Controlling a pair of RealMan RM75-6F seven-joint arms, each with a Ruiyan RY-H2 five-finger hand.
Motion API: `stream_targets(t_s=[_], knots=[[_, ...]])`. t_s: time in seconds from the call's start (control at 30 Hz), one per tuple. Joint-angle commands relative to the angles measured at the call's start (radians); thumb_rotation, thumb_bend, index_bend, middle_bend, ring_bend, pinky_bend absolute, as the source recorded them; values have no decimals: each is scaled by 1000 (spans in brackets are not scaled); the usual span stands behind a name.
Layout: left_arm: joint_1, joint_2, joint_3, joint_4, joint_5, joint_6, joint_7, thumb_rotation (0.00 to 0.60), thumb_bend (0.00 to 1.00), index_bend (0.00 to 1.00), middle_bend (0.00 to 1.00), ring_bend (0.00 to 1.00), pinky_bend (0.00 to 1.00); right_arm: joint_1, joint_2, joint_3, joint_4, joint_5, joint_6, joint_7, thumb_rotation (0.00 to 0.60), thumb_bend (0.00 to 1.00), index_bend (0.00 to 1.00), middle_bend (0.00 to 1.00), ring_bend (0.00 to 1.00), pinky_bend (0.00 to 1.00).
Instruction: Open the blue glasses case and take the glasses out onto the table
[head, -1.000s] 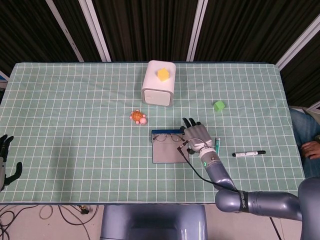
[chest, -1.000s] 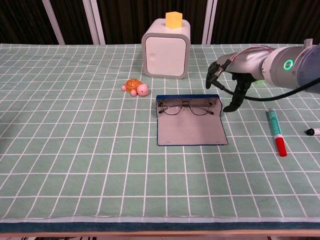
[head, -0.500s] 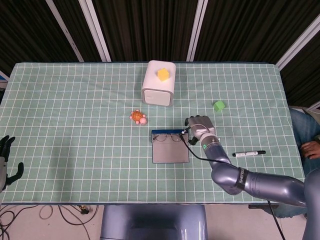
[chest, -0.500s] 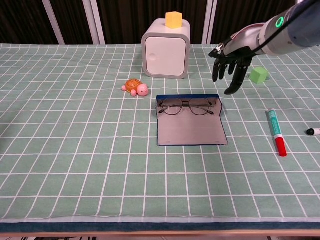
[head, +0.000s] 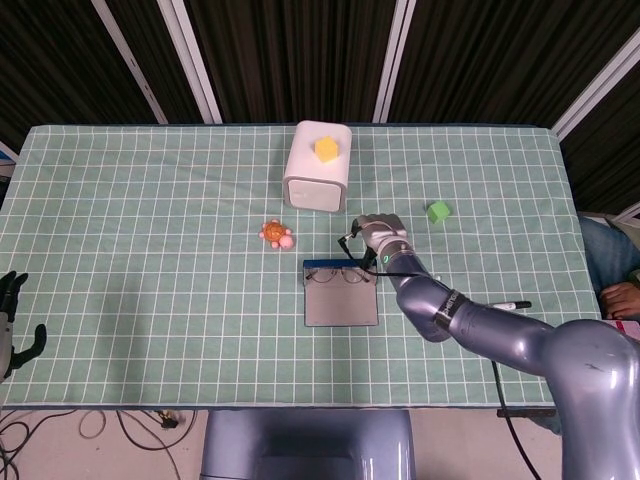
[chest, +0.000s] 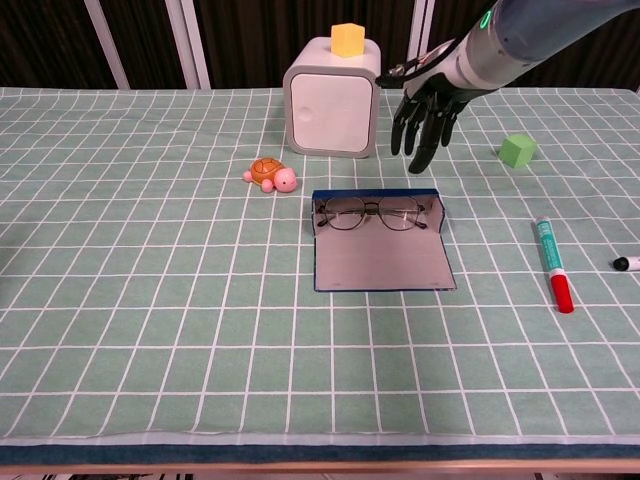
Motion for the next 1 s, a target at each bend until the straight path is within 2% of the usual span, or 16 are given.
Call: stream_targets(t_s=[0.03,0.23,0.33,0.53,1.0], knots=[[-1,1,-1,0,-2,-2,-2,600,462,29,0,0,0,29,-40,-25,37,39,0,4,600,302,309,226,197,203],[-3,5,-2,-3,-11,-11,-5,600,462,29,0,0,0,71,-101,-54,91,97,-5,-17,600,300,309,250,204,203],[-3,7,-2,-4,-13,-12,-9,600,462,29,0,0,0,81,-133,-61,124,103,-1,-22,600,332,312,274,227,203],[-4,9,-4,-7,-18,-14,-13,600,462,29,0,0,0,78,-182,-51,178,89,2,-7,600,390,331,299,248,214],[-7,14,-4,-12,-31,-23,-17,600,463,29,0,0,0,75,-228,-35,237,107,-7,-32,600,396,353,313,252,214]])
